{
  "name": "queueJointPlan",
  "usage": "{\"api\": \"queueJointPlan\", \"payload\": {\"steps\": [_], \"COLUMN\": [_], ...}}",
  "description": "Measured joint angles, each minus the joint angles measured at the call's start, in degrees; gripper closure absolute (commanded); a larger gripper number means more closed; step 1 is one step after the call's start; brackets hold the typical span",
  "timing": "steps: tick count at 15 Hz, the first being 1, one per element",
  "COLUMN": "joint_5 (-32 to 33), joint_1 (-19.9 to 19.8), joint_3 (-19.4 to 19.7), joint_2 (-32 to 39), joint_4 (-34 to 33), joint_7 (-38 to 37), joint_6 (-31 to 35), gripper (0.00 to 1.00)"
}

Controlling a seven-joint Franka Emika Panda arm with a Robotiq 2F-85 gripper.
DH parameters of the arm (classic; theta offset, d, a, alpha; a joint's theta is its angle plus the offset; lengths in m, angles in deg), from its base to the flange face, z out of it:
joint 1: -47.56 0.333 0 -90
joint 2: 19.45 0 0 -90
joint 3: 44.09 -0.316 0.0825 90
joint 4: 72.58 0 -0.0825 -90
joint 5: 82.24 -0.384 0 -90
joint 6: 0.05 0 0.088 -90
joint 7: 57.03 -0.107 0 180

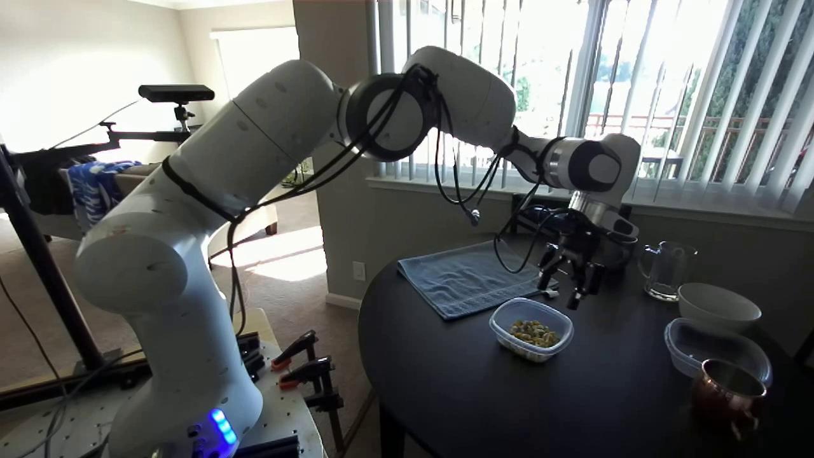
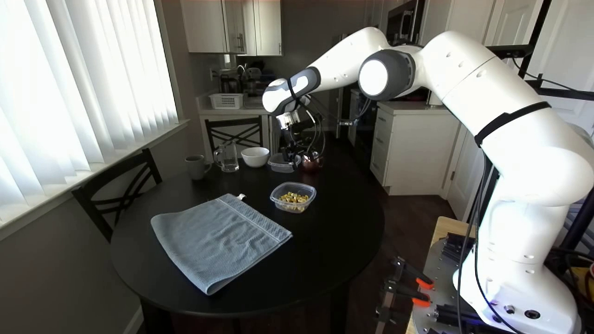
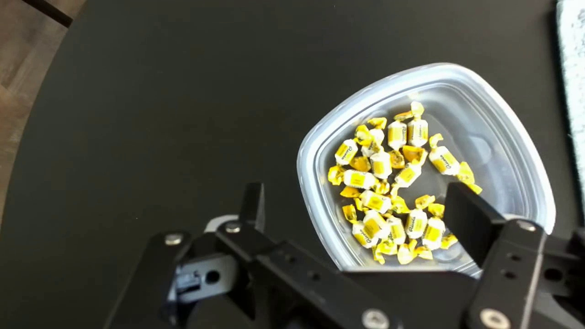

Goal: Pour the contents in the container on the towel

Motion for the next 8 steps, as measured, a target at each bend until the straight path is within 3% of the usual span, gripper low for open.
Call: {"api": "queueJointPlan", "payload": {"steps": [8], "joint_5": [0.0], "joint_1": [0.32], "joint_3": [-0.01], "joint_2": [0.06], "joint_4": [-0.02], "joint_7": [0.0], "joint_6": [0.0], "gripper": [0.0]}}
